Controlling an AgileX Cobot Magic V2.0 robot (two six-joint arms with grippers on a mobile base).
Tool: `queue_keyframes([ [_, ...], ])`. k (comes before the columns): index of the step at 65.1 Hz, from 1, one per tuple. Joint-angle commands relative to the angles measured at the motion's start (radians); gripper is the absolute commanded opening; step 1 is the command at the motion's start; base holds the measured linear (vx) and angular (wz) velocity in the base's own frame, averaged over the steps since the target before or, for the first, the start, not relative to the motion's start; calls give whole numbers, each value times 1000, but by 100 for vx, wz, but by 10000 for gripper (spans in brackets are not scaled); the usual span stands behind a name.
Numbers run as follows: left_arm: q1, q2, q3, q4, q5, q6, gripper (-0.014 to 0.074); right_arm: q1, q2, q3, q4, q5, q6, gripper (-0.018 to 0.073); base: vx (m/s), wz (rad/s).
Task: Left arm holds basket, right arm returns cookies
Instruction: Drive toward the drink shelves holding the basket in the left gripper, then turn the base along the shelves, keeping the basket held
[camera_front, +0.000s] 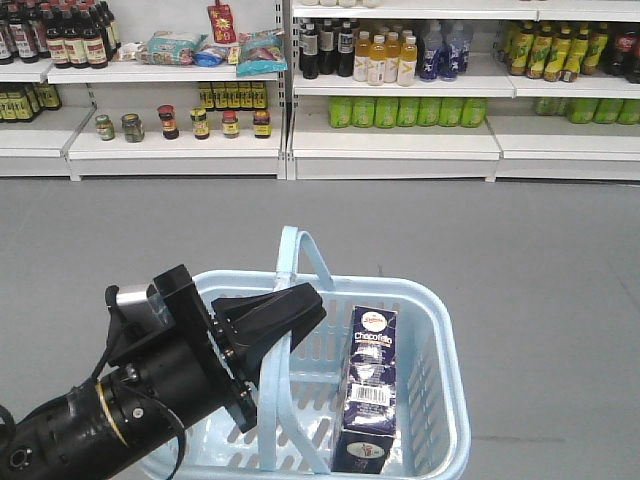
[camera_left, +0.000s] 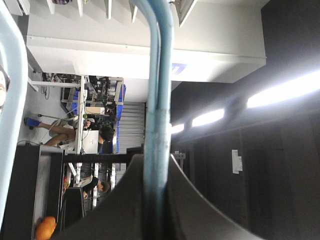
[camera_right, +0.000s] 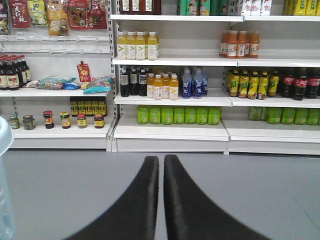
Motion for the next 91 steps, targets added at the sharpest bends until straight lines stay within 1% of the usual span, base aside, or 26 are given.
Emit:
queue_keyframes([
  [1, -6, -35, -27, -26, -279, -1, -3, 0, -11, 18, -7, -68, -4, -6, 56, 3],
  [91, -5, -34, -27, -26, -278, -1, -3, 0, -11, 18, -7, -68, -4, -6, 55, -2],
])
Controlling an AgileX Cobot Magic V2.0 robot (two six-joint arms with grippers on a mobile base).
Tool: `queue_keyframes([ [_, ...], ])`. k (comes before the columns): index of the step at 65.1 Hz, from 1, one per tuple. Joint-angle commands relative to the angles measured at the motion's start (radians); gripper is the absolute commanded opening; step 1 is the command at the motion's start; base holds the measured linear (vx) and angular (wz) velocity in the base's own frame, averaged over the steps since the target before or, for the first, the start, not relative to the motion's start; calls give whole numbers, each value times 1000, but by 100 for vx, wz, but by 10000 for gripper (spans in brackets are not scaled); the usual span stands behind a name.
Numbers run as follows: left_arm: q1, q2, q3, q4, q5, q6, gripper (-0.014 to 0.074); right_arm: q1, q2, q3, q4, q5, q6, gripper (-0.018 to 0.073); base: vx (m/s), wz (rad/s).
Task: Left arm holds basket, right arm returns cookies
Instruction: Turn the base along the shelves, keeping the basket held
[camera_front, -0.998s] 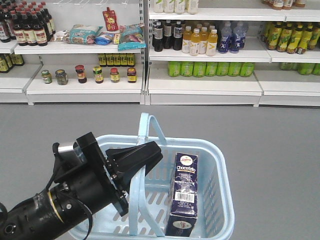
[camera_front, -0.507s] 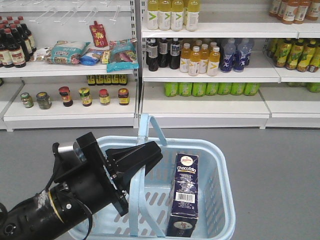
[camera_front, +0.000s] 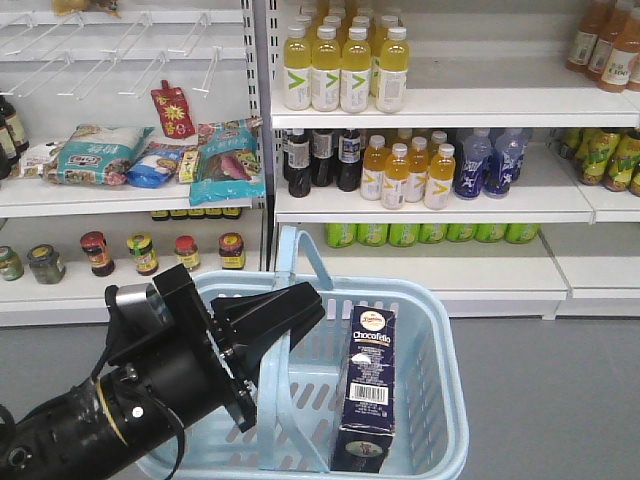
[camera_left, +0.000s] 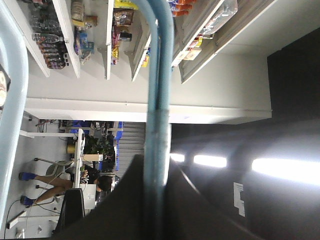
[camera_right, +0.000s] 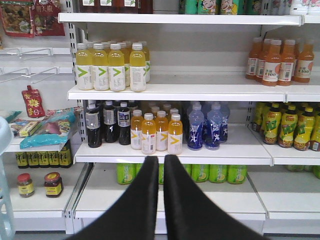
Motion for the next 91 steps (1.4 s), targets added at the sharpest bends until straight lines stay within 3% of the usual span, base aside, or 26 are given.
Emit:
queue_keyframes([
  [1, -5, -34, -27, -26, -278, -1, -3, 0, -11, 18, -7, -68, -4, -6, 49, 0],
  [91, -5, -34, -27, -26, -278, -1, -3, 0, -11, 18, -7, -68, -4, -6, 37, 1],
])
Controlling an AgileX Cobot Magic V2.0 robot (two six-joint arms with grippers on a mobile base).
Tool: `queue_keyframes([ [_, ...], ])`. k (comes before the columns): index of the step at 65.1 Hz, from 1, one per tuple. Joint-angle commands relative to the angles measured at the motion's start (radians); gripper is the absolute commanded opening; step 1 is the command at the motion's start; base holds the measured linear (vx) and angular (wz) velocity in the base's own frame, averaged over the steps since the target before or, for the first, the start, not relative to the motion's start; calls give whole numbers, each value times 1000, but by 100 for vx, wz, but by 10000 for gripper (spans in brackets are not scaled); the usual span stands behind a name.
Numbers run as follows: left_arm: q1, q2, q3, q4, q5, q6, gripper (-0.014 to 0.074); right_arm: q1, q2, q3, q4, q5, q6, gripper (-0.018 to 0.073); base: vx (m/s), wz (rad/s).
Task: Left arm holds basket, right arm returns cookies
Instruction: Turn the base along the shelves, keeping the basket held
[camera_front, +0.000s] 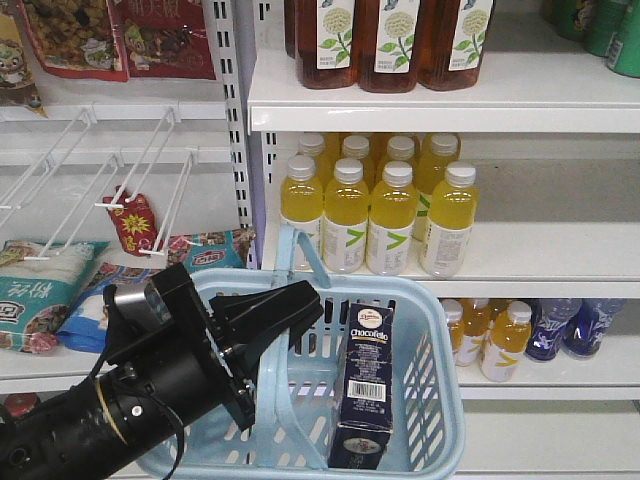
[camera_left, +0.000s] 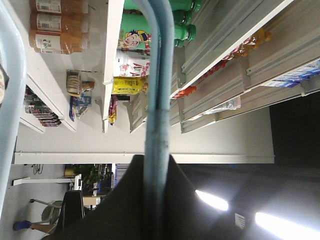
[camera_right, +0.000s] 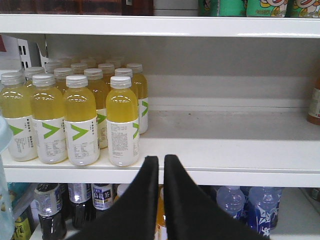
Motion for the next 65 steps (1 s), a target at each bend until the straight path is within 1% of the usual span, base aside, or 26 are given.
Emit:
queue_keyframes([
  [1, -5, -34, -27, -23, -278, -1, -3, 0, -11, 18, -7, -68, -4, -6, 13, -1],
  [40, -5, -34, -27, -23, -278, -1, -3, 0, -11, 18, -7, -68, -4, -6, 2, -10],
  [52, -5, -34, -27, -23, -278, -1, -3, 0, -11, 18, -7, -68, -4, -6, 0, -32],
  [65, -5, -34, -27, -23, -278, -1, -3, 0, -11, 18, -7, -68, -4, -6, -1, -50],
])
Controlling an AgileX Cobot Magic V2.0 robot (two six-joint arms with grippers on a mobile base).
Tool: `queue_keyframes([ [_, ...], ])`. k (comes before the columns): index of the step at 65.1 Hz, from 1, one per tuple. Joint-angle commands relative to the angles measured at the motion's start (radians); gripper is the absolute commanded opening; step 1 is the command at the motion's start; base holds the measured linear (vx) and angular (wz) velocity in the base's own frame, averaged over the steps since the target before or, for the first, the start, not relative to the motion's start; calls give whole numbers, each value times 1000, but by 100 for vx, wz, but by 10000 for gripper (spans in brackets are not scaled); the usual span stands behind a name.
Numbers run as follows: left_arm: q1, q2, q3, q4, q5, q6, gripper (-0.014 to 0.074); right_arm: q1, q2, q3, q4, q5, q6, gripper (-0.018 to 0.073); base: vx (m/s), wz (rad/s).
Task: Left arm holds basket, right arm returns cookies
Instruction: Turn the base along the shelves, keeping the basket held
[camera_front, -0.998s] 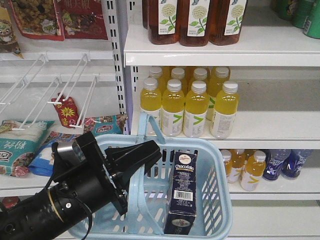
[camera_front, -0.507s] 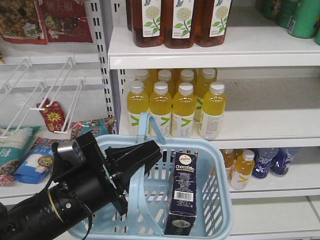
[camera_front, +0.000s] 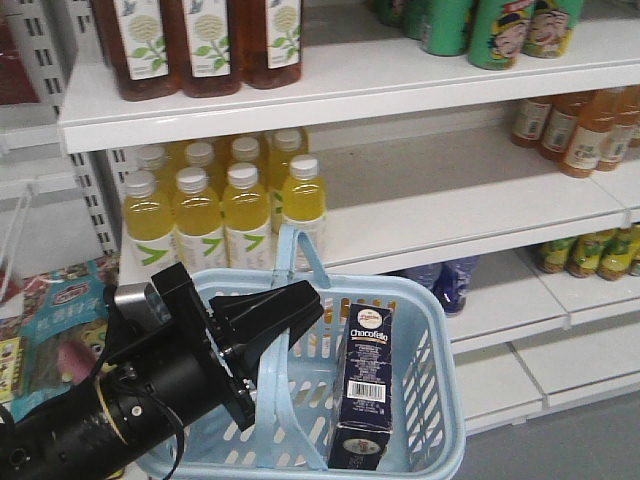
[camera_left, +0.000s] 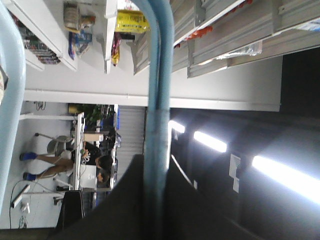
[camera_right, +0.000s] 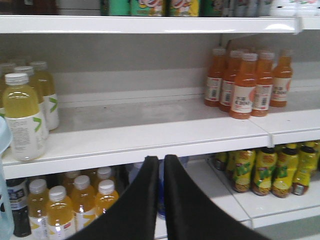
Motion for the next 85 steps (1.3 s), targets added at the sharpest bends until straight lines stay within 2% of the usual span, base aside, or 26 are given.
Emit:
queue_keyframes([
  [1, -5, -34, -27, -23, -278, -1, -3, 0, -11, 18, -7, -68, -4, -6, -2, -58],
  [85, -5, -34, -27, -23, -278, -1, -3, 0, -11, 18, -7, -68, -4, -6, -3, -61],
])
